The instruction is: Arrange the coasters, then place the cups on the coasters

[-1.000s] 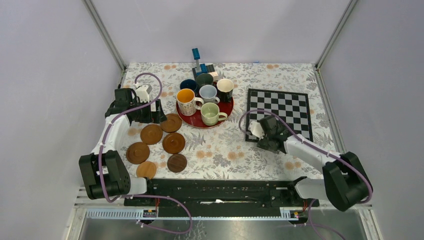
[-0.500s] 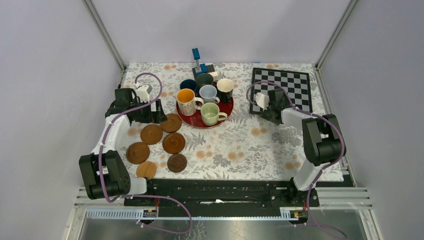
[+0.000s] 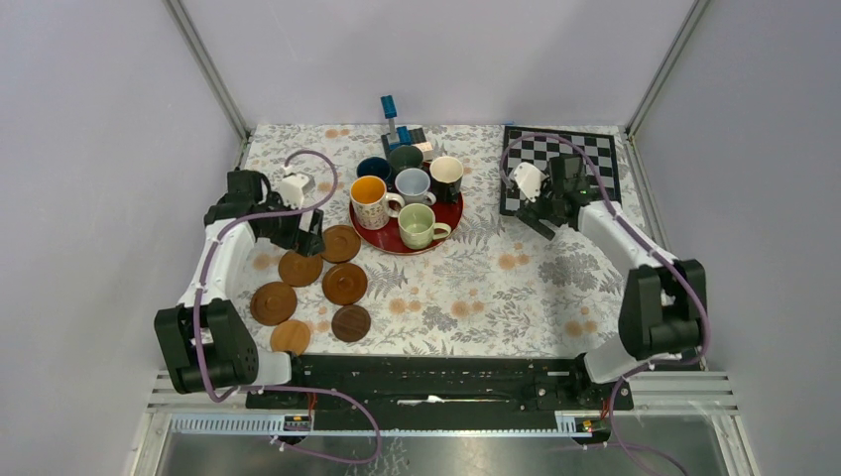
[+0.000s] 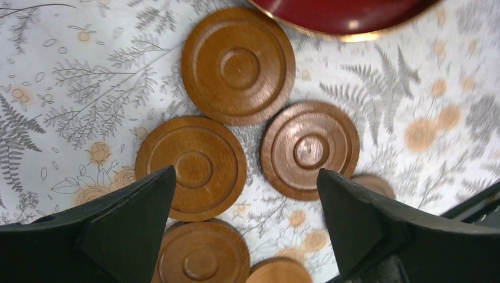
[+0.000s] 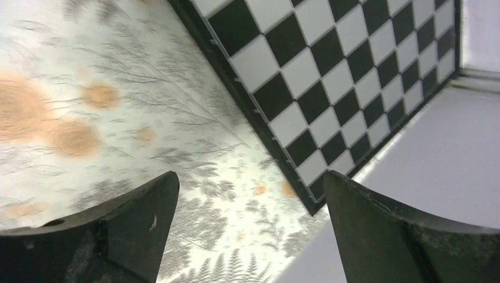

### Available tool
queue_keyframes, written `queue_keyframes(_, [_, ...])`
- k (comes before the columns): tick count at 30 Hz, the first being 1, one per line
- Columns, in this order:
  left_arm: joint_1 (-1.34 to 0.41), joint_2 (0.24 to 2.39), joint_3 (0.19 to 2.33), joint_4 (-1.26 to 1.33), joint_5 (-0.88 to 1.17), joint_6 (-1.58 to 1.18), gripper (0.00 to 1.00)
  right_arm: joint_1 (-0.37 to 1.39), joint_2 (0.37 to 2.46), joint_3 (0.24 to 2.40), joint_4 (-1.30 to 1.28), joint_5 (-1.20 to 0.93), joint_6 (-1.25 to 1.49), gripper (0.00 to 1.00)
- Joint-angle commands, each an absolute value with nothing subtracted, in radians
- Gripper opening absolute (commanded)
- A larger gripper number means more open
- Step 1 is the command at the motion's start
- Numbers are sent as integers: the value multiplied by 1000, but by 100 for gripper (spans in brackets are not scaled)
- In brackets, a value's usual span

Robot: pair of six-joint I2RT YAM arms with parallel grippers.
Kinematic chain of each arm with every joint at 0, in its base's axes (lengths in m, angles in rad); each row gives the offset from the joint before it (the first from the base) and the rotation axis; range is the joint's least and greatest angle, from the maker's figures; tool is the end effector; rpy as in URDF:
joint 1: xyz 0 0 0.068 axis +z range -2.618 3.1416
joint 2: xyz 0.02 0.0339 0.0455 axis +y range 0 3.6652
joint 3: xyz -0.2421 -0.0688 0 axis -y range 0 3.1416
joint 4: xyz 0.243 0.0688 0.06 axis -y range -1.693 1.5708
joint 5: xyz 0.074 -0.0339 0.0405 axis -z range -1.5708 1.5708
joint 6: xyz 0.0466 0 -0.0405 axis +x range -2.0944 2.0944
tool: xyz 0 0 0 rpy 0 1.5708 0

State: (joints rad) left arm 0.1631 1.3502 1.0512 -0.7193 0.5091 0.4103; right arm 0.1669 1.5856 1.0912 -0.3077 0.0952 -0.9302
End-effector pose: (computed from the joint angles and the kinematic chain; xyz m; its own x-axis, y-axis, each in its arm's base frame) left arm 0.2771 0.0226 0.2379 -0.7261 0.2335 -0.6467 0.4365 0.8833 -0.1711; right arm 0.3455 0.0537 0.2065 -0.3433 -0.8672 -0.3607 -0.6282 0.4975 -0.5982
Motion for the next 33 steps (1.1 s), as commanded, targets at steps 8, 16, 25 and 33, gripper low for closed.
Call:
queue_keyframes(8, [9, 1272, 932, -925, 486, 974, 92, 178, 1379, 1124, -601, -449, -511, 100])
queue_keyframes(16, [-152, 1283, 860, -756, 411, 926, 74, 178, 1363, 1087, -547, -475, -446, 100])
queue_keyframes(25, [-236, 1361, 825, -660, 339, 887, 60, 176, 1363, 1080, -486, -475, -381, 100])
queue_keyframes(33, [-328, 1430, 789, -617, 270, 863, 50, 125, 1330, 1101, -467, -464, -359, 100])
